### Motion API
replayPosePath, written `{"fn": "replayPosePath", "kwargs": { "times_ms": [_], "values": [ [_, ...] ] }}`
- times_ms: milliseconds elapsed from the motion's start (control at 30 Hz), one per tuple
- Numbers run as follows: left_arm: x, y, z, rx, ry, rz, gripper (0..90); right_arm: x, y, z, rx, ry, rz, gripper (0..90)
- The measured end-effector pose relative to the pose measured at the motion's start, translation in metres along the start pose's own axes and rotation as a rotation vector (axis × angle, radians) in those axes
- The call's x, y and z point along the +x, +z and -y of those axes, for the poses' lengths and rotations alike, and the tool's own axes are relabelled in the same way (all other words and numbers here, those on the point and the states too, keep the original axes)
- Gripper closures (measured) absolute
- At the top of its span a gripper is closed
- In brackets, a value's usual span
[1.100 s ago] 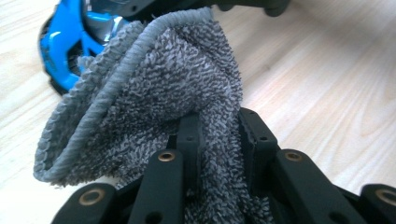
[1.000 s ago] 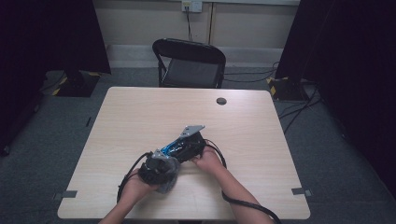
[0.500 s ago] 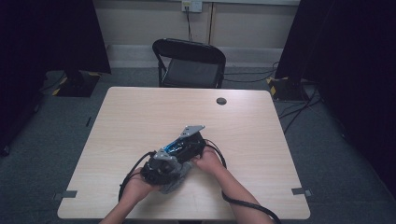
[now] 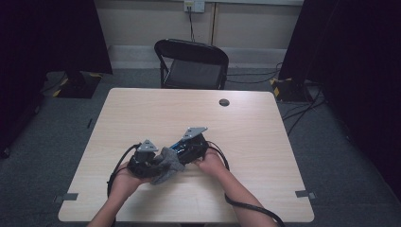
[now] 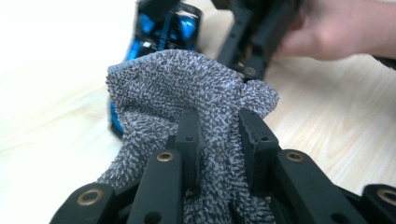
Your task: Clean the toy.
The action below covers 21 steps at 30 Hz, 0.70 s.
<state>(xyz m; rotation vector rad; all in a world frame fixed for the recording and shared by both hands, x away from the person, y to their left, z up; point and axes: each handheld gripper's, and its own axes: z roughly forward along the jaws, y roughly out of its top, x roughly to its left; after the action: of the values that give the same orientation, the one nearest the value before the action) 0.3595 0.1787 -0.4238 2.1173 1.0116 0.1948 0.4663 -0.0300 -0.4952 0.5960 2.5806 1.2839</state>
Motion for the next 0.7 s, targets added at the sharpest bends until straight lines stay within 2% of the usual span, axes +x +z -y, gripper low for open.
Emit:
{"fn": "replayPosePath", "kwargs": {
  "times_ms": [100, 133, 200, 233, 267, 333, 400, 433, 467, 500, 533, 600, 633, 700],
  "values": [
    [0.005, -0.005, -0.001, -0.015, -0.009, -0.012, 71.9, 0.0, 0.0, 0.0, -0.004, 0.0, 0.001, 4.3],
    [0.01, -0.009, -0.001, -0.03, -0.025, -0.029, 71.9, 0.0, 0.0, 0.0, -0.004, 0.0, 0.001, 4.3],
    [0.013, -0.011, -0.001, -0.034, -0.03, -0.031, 71.9, 0.0, 0.0, 0.0, -0.004, 0.0, 0.0, 4.3],
    [0.019, -0.013, 0.0, -0.045, -0.04, -0.053, 71.9, 0.0, 0.0, 0.0, -0.003, -0.001, 0.001, 4.3],
    [0.019, -0.013, 0.0, -0.045, -0.04, -0.053, 72.0, 0.0, 0.0, 0.0, -0.003, -0.001, 0.001, 4.3],
    [0.024, -0.014, 0.002, -0.051, -0.054, -0.079, 72.0, 0.0, 0.0, 0.0, -0.002, 0.0, 0.001, 4.3],
    [0.035, -0.013, 0.004, -0.054, -0.082, -0.125, 72.0, 0.0, 0.0, 0.001, -0.004, -0.002, -0.001, 4.4],
    [0.035, -0.013, 0.004, -0.054, -0.082, -0.125, 72.1, 0.0, 0.0, 0.0, -0.004, -0.002, -0.002, 4.4],
    [0.042, -0.01, 0.007, -0.051, -0.108, -0.157, 72.2, 0.0, 0.0, 0.0, -0.002, -0.002, -0.001, 4.4],
    [0.042, -0.01, 0.007, -0.051, -0.108, -0.157, 72.2, 0.0, 0.0, 0.0, -0.002, -0.002, -0.001, 4.4],
    [0.048, -0.005, 0.009, -0.044, -0.122, -0.2, 72.1, 0.0, 0.0, 0.0, 0.003, -0.001, -0.004, 4.4],
    [0.054, 0.0, 0.012, -0.037, -0.147, -0.219, 72.1, 0.0, 0.0, 0.0, 0.003, -0.001, -0.003, 4.4],
    [0.054, 0.0, 0.012, -0.037, -0.147, -0.219, 72.0, 0.0, 0.0, 0.0, 0.001, -0.001, -0.003, 4.4],
    [0.061, 0.009, 0.017, -0.011, -0.169, -0.251, 72.0, 0.0, 0.0, 0.0, 0.0, -0.001, -0.003, 4.4]
  ]
}}
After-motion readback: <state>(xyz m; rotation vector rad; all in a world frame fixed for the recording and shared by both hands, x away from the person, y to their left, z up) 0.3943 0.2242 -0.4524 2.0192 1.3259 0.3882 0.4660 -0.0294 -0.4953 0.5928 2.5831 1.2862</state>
